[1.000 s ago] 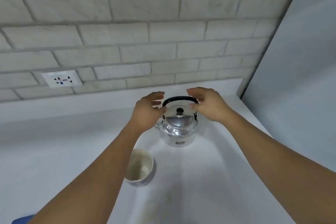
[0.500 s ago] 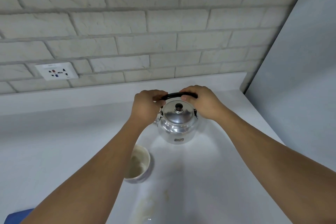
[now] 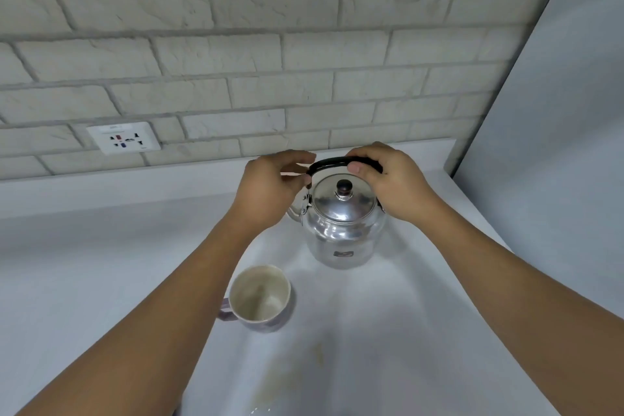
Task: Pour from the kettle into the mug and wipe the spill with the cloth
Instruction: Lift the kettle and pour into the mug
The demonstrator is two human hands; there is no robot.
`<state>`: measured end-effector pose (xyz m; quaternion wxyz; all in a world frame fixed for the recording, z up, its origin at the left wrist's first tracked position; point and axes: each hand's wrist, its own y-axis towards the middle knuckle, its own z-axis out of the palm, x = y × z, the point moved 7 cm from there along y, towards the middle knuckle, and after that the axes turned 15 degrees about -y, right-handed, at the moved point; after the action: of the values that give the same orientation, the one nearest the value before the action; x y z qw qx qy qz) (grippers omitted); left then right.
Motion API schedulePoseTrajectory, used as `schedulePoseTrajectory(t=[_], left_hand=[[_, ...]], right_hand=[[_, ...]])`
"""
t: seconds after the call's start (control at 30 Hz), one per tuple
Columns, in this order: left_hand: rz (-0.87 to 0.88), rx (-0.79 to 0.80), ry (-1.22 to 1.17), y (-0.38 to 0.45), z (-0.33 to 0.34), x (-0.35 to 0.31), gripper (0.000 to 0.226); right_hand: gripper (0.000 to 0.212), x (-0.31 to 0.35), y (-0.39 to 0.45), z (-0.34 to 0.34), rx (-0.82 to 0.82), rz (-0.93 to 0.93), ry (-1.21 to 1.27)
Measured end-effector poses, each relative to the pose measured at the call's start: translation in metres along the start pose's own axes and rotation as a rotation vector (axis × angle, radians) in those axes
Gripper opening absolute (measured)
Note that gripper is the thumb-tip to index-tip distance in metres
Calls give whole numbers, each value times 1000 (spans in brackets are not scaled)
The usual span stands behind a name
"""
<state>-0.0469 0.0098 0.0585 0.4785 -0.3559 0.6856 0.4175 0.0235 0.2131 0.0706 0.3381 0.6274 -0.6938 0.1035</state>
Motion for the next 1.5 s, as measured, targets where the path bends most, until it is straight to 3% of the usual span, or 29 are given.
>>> schedulePoseTrajectory(t=[0.13, 0.6, 0.97, 1.5], left_hand=[[45, -57, -32, -36, -33, -9, 37], [-252, 84, -19, -165, -111, 92, 54], [-323, 32, -194, -183, -111, 129, 34], [-289, -96, -224, -186, -111, 145, 22]], right_hand=[[17, 21, -9, -24, -64, -31, 22], [18, 64, -52, -41, 7, -207, 51], [18, 89, -82, -19, 134, -244, -72], [14, 133, -89, -4, 229, -364, -333]])
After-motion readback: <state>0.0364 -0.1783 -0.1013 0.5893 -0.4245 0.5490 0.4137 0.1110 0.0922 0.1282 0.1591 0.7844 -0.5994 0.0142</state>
